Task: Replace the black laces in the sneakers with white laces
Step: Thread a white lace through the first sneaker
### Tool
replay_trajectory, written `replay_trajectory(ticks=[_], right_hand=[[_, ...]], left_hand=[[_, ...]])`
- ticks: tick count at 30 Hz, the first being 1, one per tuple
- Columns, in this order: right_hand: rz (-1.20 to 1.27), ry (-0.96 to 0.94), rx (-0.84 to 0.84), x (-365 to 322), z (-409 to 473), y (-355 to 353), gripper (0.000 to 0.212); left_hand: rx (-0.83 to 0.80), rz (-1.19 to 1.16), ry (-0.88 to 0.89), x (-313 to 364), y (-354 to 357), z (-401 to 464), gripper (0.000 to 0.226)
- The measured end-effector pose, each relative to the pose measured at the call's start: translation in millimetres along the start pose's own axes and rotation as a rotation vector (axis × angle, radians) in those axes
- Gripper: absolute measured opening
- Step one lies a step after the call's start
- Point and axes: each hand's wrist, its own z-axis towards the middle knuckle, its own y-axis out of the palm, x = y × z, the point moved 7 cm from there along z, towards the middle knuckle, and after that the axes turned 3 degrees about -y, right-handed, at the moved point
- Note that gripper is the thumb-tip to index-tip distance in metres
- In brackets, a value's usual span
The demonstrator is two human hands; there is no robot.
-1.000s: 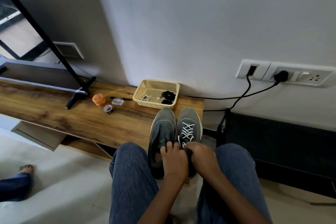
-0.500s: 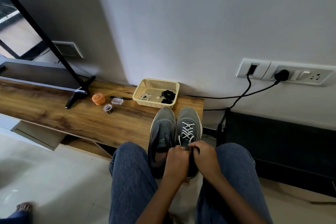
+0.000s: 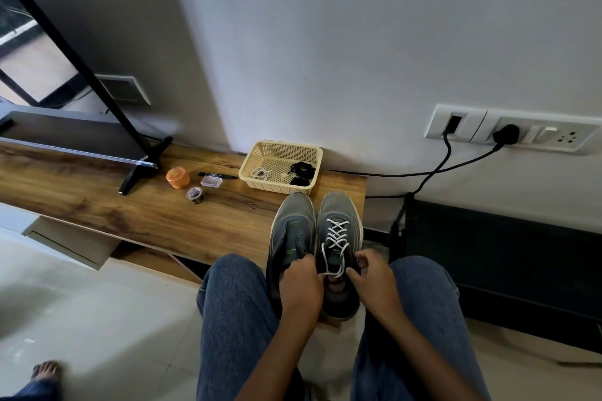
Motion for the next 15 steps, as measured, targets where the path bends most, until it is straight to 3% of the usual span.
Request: replay_trajectory(ticks=[4,11,13,15], right_hand=[[-0.026,0.008,-0.014,2,0,0,0.021],[-0.034,0.0,-0.035,2,1,-1,0.025],[-0.017,-0.007,-0.032,5,1,0,0.024],[-0.013,-0.013,-0.023,6,-1,1,0.026]], left_hand=[[0.022,0.064,-0.003,2,-2,4,0.02],[0.085,0.193,0.23,24,13,1,0.029],[0.088,0.131,0.238,20,20,-1,0.026],[0.191,-0.024,0.241,15,15,-5,0.015]])
